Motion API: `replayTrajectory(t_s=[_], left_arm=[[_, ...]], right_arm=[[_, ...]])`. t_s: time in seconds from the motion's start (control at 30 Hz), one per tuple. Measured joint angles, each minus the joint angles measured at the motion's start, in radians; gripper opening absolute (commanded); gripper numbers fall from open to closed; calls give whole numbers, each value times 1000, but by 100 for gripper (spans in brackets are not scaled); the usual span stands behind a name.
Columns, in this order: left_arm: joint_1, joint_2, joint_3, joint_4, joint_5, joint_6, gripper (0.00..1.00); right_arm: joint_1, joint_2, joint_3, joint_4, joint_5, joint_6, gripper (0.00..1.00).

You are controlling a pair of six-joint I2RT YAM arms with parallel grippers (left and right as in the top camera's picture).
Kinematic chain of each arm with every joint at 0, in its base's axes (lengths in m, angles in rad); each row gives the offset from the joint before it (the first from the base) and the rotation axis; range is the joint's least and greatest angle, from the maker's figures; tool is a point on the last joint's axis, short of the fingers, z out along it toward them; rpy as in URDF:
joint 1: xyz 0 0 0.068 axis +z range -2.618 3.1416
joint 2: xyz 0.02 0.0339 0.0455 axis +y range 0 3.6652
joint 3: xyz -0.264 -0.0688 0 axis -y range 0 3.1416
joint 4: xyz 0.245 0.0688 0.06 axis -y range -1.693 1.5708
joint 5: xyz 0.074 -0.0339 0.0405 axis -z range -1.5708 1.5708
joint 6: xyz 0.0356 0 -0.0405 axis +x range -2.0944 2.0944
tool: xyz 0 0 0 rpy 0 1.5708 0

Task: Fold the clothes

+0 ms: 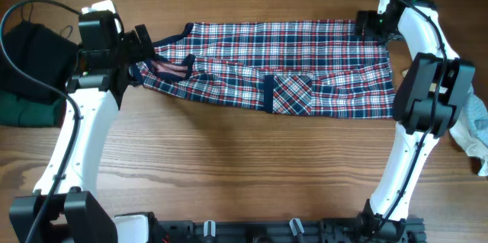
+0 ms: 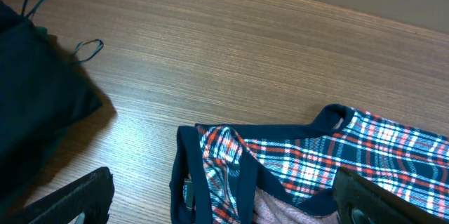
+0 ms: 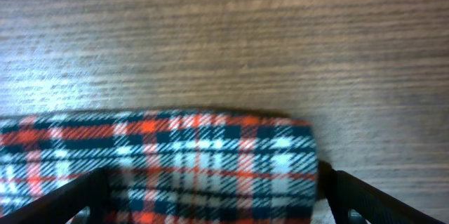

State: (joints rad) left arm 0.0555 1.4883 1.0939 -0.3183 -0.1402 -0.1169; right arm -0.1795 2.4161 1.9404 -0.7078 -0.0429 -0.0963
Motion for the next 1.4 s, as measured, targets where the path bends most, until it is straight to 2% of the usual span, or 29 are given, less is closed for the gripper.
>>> replayTrajectory(t_s=[0.37, 0.67, 0.8, 0.97, 1.1, 1.17, 1.2, 1.23, 1.4], left_arm=[[0, 0, 0, 0, 0, 0, 100], [0, 0, 0, -1, 0, 0, 100], [0, 0, 0, -2, 0, 0, 100], [0, 0, 0, -4, 0, 0, 100], [0, 0, 0, -4, 0, 0, 100], [0, 0, 0, -4, 0, 0, 100], [0, 0, 0, -4, 0, 0, 100], [0, 0, 0, -4, 0, 0, 100], [0, 0, 0, -4, 0, 0, 100]], right_arm=[[3, 0, 7, -15, -47, -142, 100], [5, 0, 6, -15, -107, -157, 99], [5, 6, 2, 59, -159, -156, 99], [5, 7, -2, 89, -71, -132, 97], [5, 8, -2, 87, -40, -122, 74], [5, 8, -2, 77, -38, -116, 47], [5, 8, -2, 72, -38, -114, 14], [5, 8, -2, 65, -39, -112, 4], [7, 8, -2, 53, -42, -110, 4]])
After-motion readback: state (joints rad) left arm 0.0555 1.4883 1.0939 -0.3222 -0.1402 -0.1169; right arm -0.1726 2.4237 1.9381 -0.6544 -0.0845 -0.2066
